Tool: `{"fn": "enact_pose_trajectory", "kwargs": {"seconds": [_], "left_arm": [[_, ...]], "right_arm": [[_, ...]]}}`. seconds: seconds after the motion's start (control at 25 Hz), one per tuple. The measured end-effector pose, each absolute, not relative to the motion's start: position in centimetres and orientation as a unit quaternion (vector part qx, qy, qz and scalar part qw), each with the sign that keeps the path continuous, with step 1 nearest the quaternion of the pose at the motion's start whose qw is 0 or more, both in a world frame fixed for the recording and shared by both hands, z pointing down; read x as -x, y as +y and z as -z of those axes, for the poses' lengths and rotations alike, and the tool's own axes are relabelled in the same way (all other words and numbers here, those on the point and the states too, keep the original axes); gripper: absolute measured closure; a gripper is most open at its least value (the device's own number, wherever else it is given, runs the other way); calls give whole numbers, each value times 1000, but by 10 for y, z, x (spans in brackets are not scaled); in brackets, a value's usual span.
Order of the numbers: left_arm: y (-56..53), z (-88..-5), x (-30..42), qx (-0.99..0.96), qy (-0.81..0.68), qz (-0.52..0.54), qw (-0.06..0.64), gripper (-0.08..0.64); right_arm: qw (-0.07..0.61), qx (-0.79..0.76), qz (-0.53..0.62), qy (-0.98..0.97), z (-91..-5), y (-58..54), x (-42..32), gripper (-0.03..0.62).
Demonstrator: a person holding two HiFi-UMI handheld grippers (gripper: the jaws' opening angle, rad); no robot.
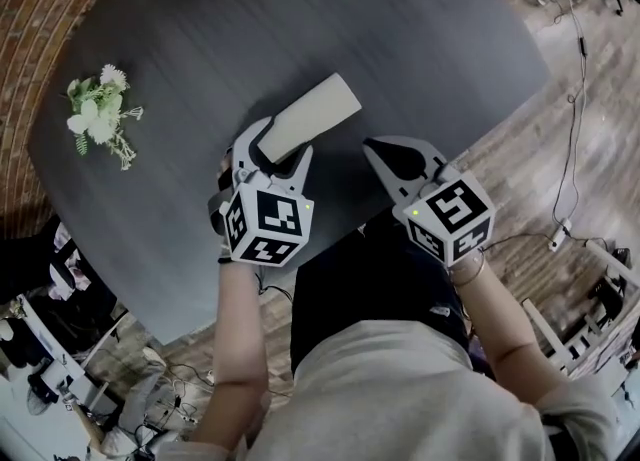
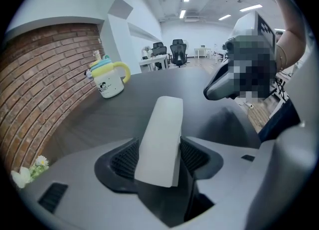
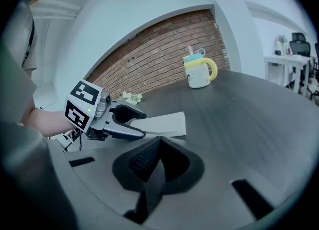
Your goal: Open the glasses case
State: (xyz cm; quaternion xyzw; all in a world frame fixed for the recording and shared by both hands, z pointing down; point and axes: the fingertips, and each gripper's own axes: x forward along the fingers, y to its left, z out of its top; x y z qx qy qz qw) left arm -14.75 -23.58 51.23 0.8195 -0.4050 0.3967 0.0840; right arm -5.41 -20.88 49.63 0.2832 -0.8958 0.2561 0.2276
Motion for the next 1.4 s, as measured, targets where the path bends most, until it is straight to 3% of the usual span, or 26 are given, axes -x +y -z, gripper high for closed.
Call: {"fn": "enact_pose_trajectory", "kwargs": {"seconds": [1.08,1.4], "left_arm": [[-252,-479,156,-833,-413,-360,72,305],[-264,-473,165,-833,-422,-352,59,409]], "right_arm": [[210,-298,-254,-896,-485,-213,51,588],[202,-301,-252,-897,-480,-220,55,588]]}}
